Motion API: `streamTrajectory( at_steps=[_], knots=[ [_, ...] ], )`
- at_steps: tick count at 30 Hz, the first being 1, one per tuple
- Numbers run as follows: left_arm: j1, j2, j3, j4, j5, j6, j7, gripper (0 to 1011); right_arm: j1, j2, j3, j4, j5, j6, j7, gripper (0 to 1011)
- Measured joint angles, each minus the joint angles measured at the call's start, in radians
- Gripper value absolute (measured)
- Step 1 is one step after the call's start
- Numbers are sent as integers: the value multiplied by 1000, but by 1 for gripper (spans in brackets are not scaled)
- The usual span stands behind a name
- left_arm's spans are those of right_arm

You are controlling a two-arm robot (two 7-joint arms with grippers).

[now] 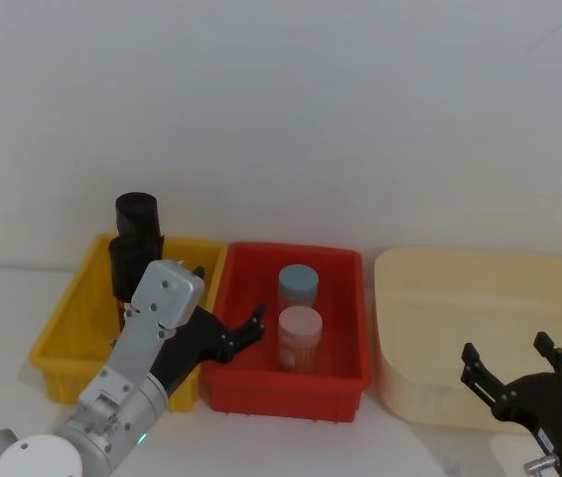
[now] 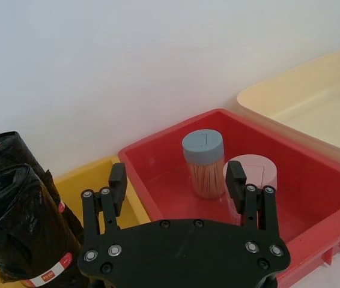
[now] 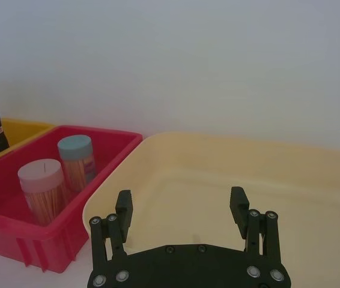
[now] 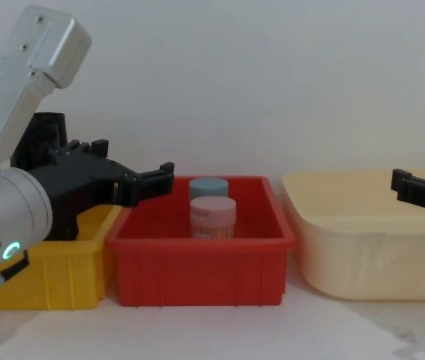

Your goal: Pick up the garbage bag with the one hand and transfer it to the other hand.

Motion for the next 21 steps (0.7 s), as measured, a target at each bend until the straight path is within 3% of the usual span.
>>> streamTrajectory(
  at_steps=[11, 21],
  knots=[
    [-9, -5, 4, 0, 3, 1, -3, 1000, 2, 2, 1, 1, 0, -1, 7, 999],
    [-56, -14, 8, -48, 11, 42, -30, 1000, 49, 6, 1, 4, 16, -29, 67, 999]
  ],
)
